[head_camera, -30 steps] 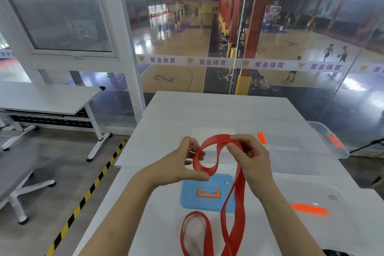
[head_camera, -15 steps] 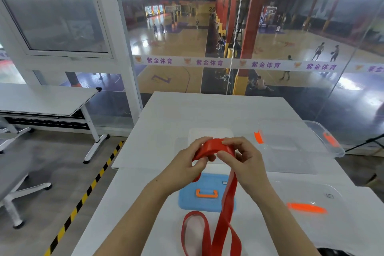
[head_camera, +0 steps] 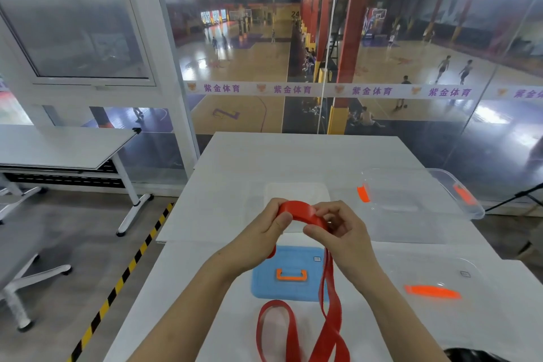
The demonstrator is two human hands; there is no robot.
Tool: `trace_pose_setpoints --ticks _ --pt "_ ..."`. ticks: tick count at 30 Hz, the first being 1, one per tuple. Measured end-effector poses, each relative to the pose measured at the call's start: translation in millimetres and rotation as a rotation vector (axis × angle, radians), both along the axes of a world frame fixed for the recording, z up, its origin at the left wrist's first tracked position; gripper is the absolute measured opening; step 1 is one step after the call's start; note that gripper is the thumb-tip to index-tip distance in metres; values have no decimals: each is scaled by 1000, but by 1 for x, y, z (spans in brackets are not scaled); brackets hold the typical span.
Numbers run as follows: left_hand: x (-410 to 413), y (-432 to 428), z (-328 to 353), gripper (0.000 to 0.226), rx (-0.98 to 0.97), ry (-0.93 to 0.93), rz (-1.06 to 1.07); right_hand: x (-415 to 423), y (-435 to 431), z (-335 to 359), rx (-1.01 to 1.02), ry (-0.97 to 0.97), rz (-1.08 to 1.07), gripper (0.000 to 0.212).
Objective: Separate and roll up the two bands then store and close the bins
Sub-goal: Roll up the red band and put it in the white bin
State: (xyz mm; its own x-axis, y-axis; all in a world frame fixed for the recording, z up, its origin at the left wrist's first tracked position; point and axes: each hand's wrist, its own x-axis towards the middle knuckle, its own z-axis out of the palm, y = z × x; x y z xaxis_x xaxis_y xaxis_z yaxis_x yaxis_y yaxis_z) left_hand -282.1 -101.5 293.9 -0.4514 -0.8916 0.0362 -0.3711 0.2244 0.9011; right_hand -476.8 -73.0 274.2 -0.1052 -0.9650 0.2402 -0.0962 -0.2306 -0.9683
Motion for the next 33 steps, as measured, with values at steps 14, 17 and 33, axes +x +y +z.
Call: trace_pose_setpoints --ticks 14,17,33 --pt "-1 -12 8 36 -136 -205 -68 -11 3 -6 -38 93 17 37" --pt "-8 -7 7 29 -109 -25 -19 -5 4 -13 -38 63 35 46" --pt "-38 -13 16 50 346 1025 525 27 12 -26 -8 -179 -61 36"
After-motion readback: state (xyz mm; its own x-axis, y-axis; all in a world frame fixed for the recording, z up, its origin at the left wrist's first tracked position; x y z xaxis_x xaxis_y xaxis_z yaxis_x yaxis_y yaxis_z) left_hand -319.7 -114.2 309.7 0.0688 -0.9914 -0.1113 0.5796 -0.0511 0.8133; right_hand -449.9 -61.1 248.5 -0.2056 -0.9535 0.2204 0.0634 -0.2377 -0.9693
